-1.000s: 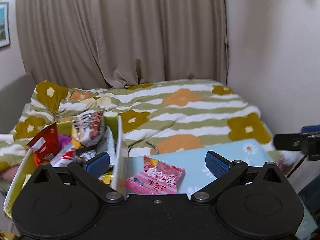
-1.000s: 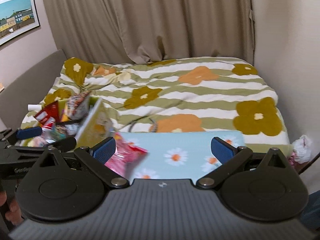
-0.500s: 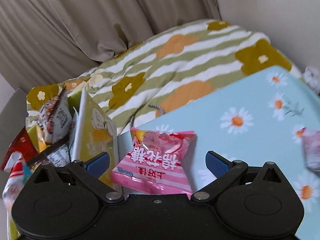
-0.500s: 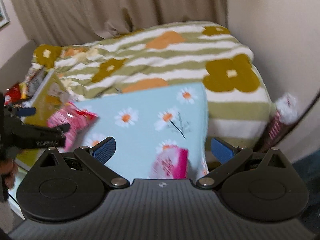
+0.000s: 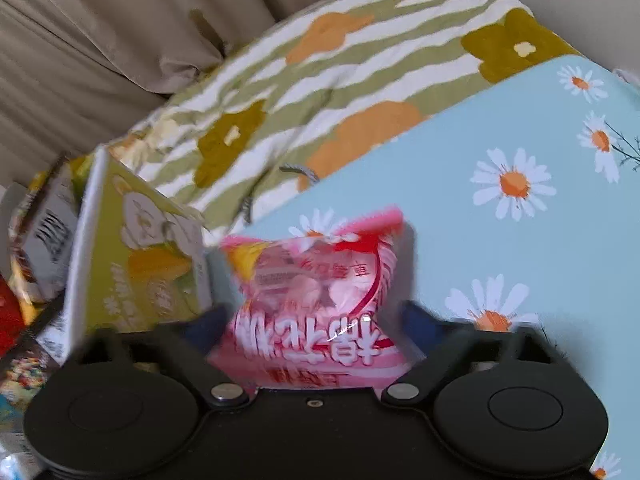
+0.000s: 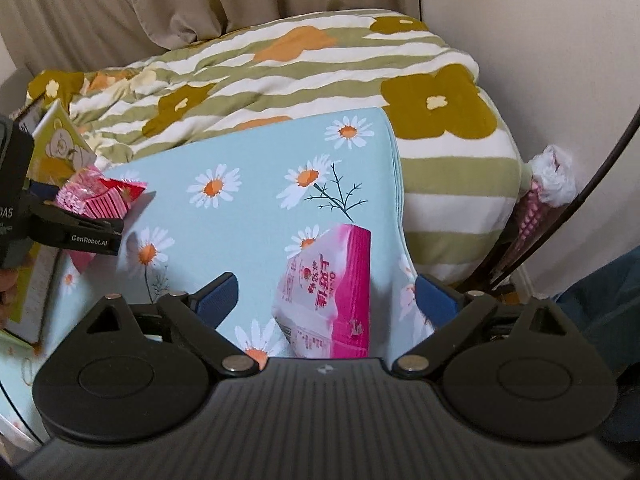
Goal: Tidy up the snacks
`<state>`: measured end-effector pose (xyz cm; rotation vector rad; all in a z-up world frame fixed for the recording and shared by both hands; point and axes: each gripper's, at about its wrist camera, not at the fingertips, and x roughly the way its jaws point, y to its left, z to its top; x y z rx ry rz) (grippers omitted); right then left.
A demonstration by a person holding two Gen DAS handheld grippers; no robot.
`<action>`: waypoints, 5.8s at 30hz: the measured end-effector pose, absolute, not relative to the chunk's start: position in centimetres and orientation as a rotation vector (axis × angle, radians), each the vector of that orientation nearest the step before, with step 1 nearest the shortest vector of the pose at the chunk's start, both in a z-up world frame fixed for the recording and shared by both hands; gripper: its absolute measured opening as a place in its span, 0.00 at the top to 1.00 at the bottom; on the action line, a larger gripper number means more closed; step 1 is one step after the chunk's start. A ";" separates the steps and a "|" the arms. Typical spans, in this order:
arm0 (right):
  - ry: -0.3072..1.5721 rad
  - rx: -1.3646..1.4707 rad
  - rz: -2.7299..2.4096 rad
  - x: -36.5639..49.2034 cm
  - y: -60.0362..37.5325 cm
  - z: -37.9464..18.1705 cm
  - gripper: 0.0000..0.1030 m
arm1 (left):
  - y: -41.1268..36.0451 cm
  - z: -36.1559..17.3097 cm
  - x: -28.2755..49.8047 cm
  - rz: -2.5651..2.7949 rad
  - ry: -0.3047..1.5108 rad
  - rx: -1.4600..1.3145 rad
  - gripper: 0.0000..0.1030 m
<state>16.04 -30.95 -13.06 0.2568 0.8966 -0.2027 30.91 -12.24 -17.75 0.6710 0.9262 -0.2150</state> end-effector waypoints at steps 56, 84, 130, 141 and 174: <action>0.756 0.097 0.225 16.3 -22.5 -7.7 0.60 | -2.1 -4.0 12.6 0.077 0.733 0.173 0.31; 0.562 0.222 0.296 28.1 -2.0 4.4 0.60 | 16.1 1.2 26.3 -0.104 0.725 0.152 0.00; 0.547 0.199 0.138 18.4 -3.7 6.4 0.00 | 16.0 4.6 14.2 -0.066 0.577 0.058 0.00; 0.617 0.041 -0.074 8.2 -7.1 4.6 0.00 | 13.1 4.2 7.8 -0.102 0.555 0.127 0.00; 0.672 0.094 -0.154 3.6 -9.0 2.5 0.00 | 11.8 2.4 5.1 -0.146 0.573 0.141 0.00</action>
